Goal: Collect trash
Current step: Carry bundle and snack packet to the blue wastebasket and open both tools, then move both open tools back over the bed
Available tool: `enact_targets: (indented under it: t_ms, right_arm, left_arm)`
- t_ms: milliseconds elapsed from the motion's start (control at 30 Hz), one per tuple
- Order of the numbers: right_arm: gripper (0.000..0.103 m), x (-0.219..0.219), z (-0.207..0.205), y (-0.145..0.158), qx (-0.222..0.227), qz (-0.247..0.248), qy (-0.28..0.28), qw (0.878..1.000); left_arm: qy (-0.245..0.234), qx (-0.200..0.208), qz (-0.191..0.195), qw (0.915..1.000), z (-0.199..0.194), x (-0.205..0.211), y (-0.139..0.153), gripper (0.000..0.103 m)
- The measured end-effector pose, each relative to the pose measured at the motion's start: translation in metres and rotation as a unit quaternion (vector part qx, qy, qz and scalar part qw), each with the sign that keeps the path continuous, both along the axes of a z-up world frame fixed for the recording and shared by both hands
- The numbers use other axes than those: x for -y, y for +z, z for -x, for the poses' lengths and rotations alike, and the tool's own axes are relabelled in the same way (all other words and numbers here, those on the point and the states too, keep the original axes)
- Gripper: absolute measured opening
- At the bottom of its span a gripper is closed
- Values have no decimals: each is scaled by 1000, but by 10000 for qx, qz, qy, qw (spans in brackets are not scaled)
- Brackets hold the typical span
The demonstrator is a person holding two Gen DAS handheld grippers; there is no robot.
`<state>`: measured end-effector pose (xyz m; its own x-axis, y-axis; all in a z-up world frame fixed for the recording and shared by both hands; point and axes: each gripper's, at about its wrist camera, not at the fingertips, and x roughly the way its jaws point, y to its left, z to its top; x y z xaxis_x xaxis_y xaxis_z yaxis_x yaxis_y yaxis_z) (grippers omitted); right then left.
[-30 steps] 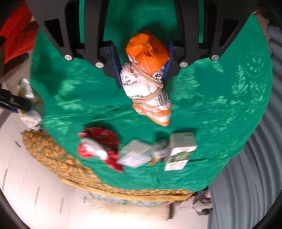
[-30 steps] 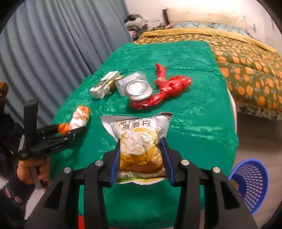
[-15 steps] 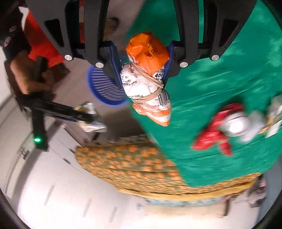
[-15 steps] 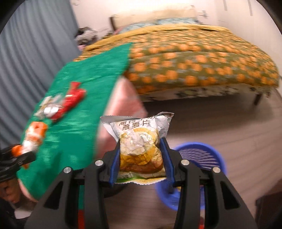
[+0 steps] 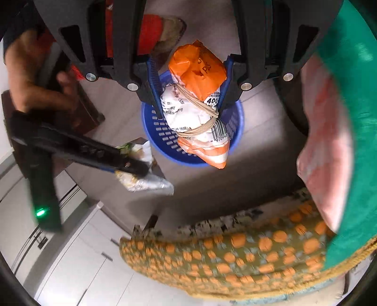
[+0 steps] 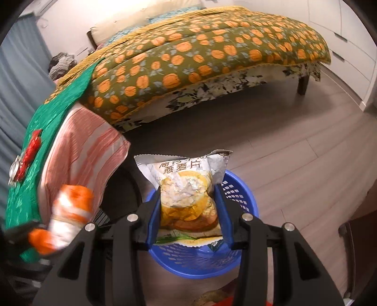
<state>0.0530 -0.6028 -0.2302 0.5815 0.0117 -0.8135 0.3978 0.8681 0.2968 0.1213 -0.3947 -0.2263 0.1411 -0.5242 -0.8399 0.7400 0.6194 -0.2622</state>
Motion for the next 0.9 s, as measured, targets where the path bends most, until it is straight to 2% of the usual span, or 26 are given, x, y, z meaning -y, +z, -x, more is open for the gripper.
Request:
enact_targets:
  t_ms: [133, 233, 267, 300, 333, 367, 400, 467, 633, 767, 900]
  right_arm:
    - [42, 12, 0, -6, 7, -198, -115, 9997]
    - [42, 20, -4, -10, 37, -302, -203, 9993]
    - [44, 22, -5, -11, 45, -344, -229, 9991]
    - [47, 24, -6, -12, 41, -387, -263, 9989]
    - [51, 26, -6, -12, 56, -407, -304, 9987]
    - [63, 28, -5, -11, 88, -410, -349, 9985]
    - [69, 30, -3, -8, 155, -414, -421, 9981]
    - [69, 33, 0, -3, 223, -390, -484, 9978]
    - [76, 36, 3, 2, 188, -213, -598, 9978]
    - [81, 27, 1, 8, 128, 123, -605, 9980]
    - [83, 11, 2, 24, 336, 607, -553, 9961]
  left_arm:
    - [-40, -116, -216, 9997, -3, 26, -34, 42]
    - [-88, -78, -266, 9996, -10, 41, -48, 42]
    - [-89, -25, -282, 9996, -12, 46, -53, 47]
    - [-80, 5, -301, 9995, -14, 50, -58, 63]
    - [-50, 22, -314, 9995, -16, 53, -62, 69]
    - [-6, 42, -311, 9995, -19, 54, -65, 73]
    - [29, 48, -329, 9994, -21, 55, -68, 73]
    - [104, 1, -377, 9992, -23, 53, -69, 73]
    - [79, 39, -107, 9999, -12, 38, -41, 76]
    - [-84, 331, 151, 9993, 10, 18, 0, 81]
    - [-104, 575, 355, 9977, 24, -16, 40, 87]
